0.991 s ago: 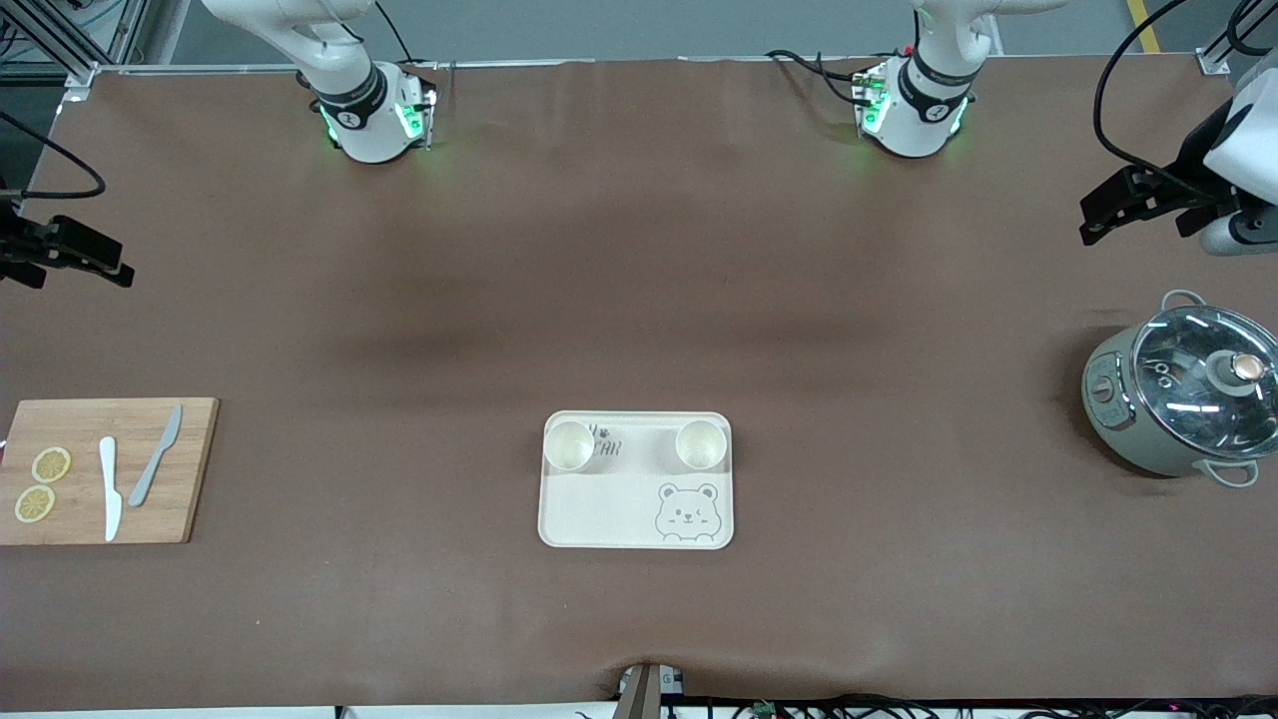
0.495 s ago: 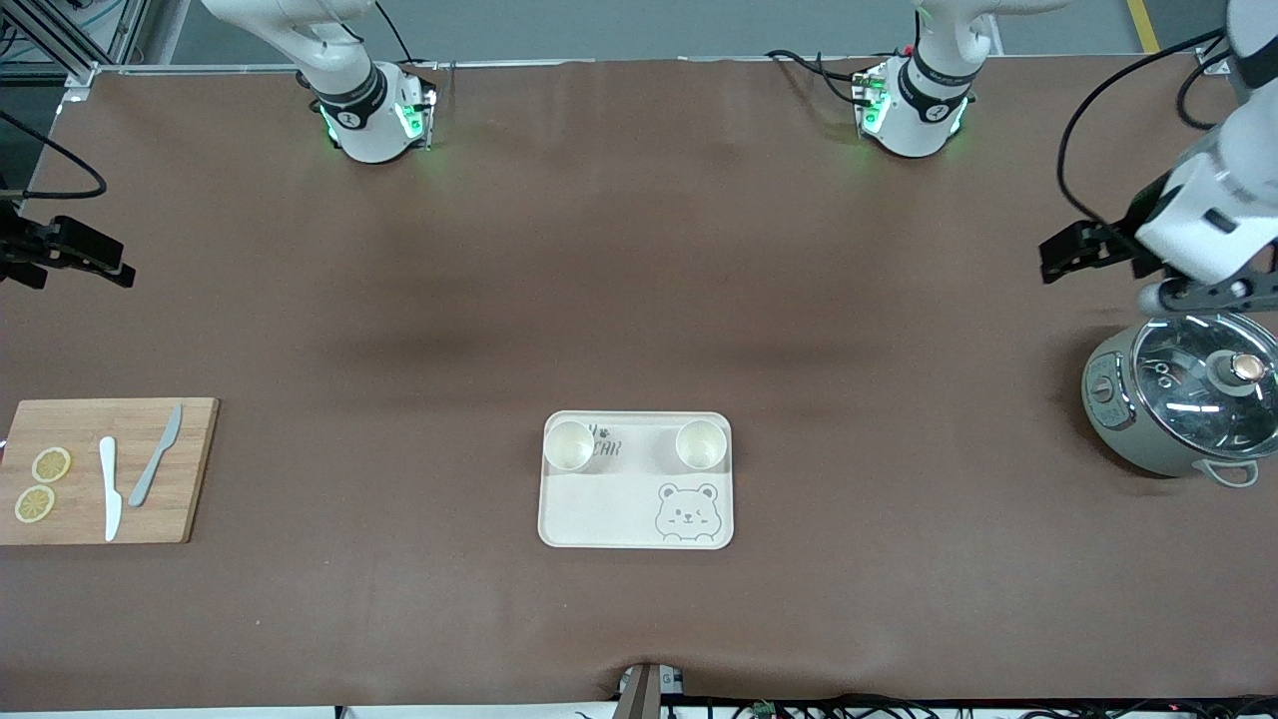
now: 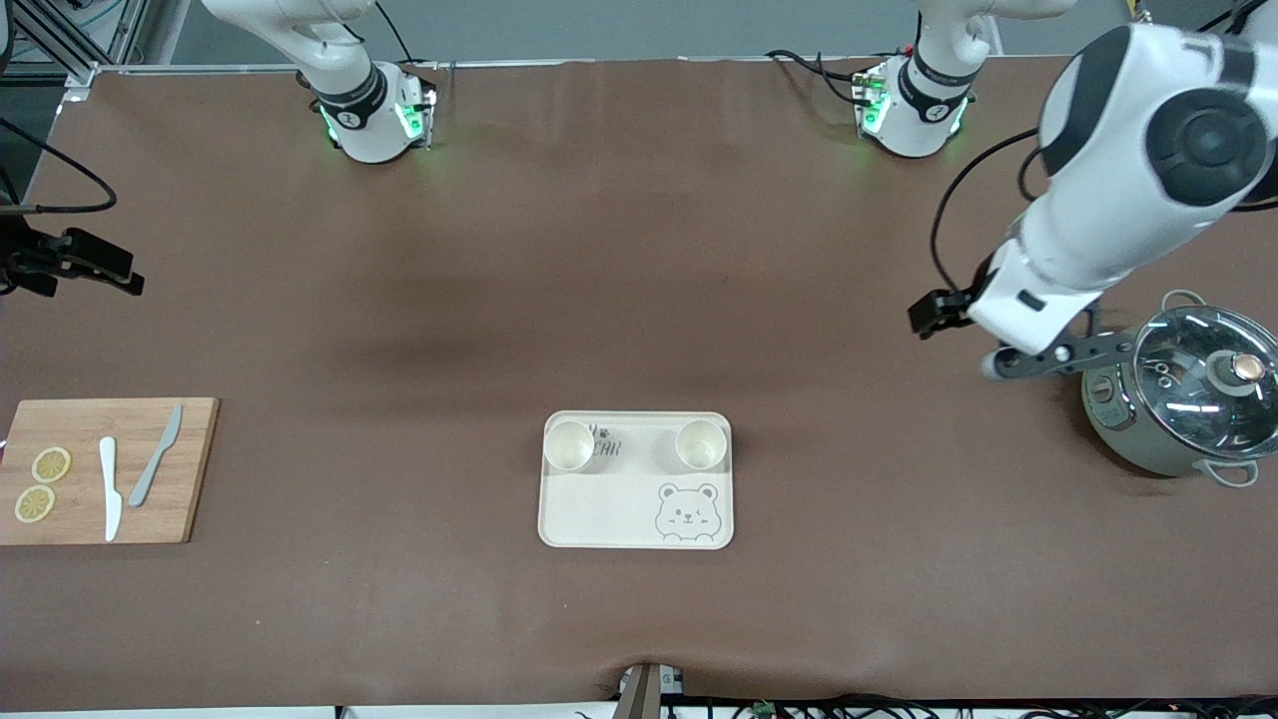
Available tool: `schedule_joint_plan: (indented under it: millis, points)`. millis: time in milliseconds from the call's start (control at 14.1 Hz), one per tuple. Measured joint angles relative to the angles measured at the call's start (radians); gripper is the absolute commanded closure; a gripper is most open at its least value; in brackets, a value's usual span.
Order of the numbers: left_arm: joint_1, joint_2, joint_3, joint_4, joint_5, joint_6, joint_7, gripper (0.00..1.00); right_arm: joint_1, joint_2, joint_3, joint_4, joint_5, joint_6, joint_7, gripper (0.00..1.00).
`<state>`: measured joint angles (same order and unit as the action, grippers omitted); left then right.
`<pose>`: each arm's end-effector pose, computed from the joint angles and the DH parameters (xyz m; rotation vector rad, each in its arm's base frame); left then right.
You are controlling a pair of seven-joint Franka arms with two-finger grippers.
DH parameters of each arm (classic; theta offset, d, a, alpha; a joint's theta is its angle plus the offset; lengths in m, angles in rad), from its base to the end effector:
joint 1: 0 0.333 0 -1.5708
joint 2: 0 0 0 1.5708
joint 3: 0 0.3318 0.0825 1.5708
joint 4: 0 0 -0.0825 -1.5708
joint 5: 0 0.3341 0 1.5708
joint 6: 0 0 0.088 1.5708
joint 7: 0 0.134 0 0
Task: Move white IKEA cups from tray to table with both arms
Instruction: 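Reach the left gripper down to the white cup on the tray, then grasp the cup with the left gripper while the right gripper reaches the other cup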
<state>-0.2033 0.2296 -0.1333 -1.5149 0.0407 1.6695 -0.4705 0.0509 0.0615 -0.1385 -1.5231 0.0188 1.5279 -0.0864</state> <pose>0.5484 -0.1783 0.5216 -3.0956 -0.2027 0.0980 0.5165 -0.0404 0.5985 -3.1253 0.0014 0.0860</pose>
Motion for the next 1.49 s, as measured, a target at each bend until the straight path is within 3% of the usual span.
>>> schedule_joint_plan:
  millis: [425,778,1344,1486]
  points:
    - [-0.112,0.142,-0.003,0.001,-0.016,0.213,-0.162,0.0,0.0,0.003,0.0,0.0,0.0,0.0,0.0,0.0]
    - [-0.136,0.254,-0.003,0.002,-0.029,0.353,-0.164,0.0,-0.001,0.044,-0.001,0.0,0.0,0.001,-0.001,0.0]
    - [-0.212,0.426,-0.004,0.017,-0.03,0.679,-0.185,0.0,-0.001,0.084,0.0,-0.003,0.017,0.042,-0.001,0.0]
    - [-0.215,0.462,-0.004,0.019,-0.03,0.735,-0.185,0.11,0.001,0.119,0.002,-0.003,0.028,0.081,-0.001,0.0]
